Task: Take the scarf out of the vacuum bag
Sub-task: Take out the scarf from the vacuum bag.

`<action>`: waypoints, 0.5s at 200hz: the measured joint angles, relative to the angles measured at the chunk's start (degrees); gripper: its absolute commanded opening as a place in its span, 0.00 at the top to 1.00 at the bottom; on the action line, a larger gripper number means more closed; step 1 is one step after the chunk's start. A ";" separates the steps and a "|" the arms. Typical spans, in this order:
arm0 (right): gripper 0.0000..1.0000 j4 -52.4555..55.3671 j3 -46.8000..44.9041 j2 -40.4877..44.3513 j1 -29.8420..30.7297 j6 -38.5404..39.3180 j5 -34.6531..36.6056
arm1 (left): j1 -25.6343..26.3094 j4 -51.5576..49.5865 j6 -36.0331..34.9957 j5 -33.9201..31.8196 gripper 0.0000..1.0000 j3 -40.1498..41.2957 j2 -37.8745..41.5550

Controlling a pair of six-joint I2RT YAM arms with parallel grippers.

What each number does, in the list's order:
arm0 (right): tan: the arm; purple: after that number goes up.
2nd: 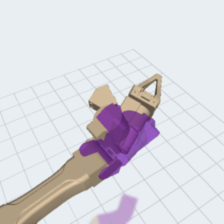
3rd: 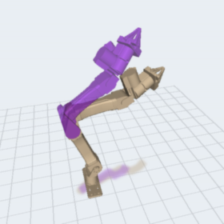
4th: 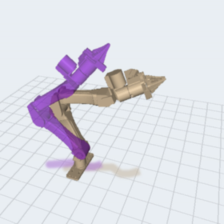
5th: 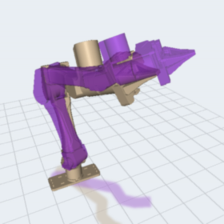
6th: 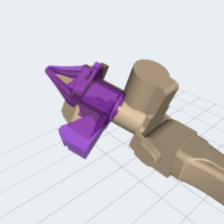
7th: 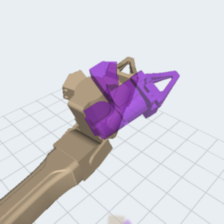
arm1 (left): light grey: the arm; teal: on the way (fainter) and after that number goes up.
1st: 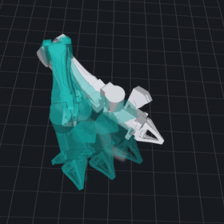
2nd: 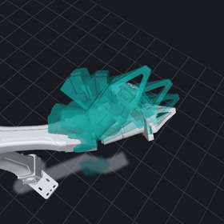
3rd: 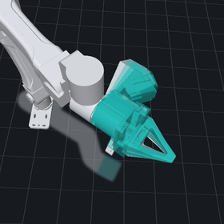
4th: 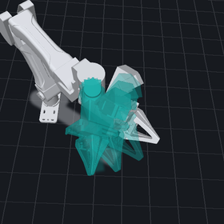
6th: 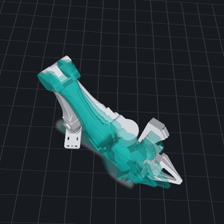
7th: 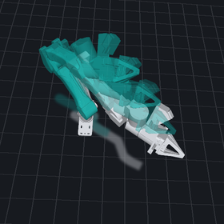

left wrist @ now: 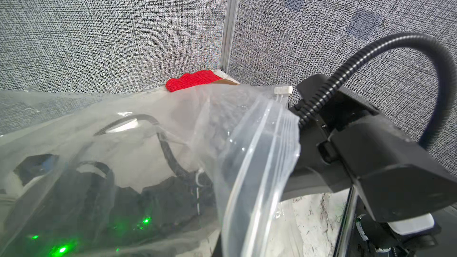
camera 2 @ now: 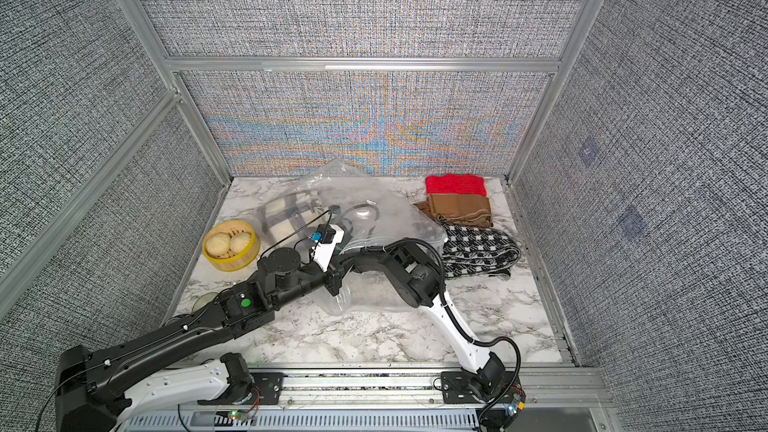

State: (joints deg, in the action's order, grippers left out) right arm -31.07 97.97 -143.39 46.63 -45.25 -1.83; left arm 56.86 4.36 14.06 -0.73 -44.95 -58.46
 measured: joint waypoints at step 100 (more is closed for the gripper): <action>1.00 -3.32 -15.32 10.38 -3.69 1.66 -3.63 | 0.00 -0.48 -0.72 -20.52 1.00 5.99 2.56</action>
State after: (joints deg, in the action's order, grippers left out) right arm -34.39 82.65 -133.01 42.94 -43.59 -5.45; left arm 56.86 3.88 13.34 -21.26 -38.96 -55.90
